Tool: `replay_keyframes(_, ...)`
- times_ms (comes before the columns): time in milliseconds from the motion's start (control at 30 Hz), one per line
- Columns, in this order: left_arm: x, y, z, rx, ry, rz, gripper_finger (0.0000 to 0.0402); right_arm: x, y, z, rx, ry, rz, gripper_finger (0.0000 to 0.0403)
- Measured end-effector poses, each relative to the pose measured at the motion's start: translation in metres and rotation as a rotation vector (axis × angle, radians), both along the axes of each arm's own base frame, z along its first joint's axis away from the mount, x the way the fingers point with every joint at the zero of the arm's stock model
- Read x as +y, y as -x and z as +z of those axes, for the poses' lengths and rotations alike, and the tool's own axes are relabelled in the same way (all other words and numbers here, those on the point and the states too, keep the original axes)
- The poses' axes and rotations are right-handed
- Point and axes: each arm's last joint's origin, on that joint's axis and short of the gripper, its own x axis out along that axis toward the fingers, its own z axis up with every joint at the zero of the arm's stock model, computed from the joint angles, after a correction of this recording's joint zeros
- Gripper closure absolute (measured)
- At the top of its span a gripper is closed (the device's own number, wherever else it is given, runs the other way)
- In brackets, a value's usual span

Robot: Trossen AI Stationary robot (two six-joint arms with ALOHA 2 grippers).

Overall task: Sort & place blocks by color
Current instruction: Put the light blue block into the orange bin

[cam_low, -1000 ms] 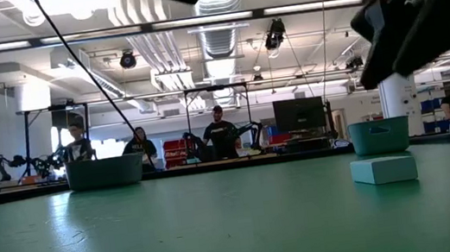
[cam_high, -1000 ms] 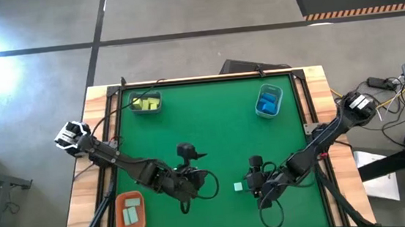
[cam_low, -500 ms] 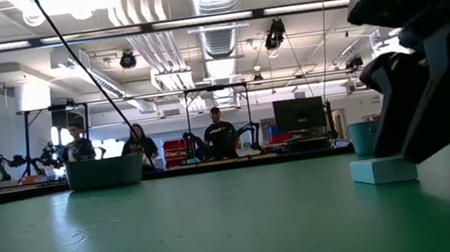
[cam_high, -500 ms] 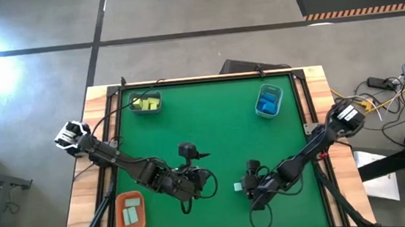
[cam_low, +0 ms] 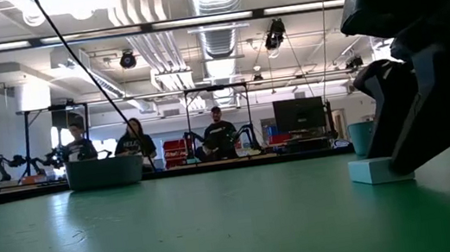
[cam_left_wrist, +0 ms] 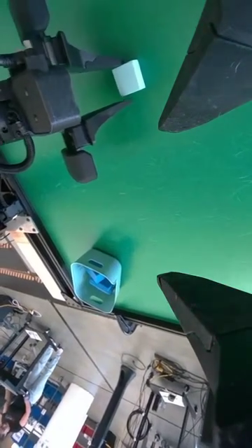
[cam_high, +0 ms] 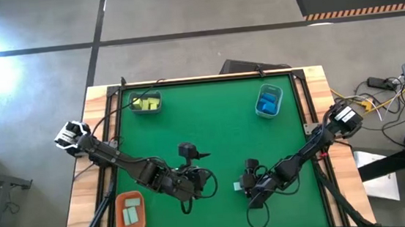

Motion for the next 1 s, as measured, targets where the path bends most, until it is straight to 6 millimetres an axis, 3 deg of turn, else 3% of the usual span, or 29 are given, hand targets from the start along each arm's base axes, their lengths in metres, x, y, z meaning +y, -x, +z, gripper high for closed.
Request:
replay_keyframes(233, -0.001, -0.002, 0.002, -0.029, 0.016, 0.000, 0.0075, 0.000, 0.000, 0.000, -0.004, 0.000, 0.003, 0.0287)
replay_keyframes(633, -0.002, -0.003, 0.005, -0.066, 0.038, 0.000, 0.0075, 0.001, -0.001, 0.007, -0.032, 0.016, 0.043, 0.0288)
replay_keyframes(833, -0.004, -0.004, 0.006, -0.072, 0.073, -0.037, 0.0075, -0.001, 0.001, 0.032, -0.124, 0.040, 0.073, 0.0288)
replay_keyframes(1000, -0.009, -0.007, 0.001, -0.052, 0.094, -0.082, 0.0075, -0.001, -0.002, 0.063, -0.314, 0.074, 0.137, 0.0288)
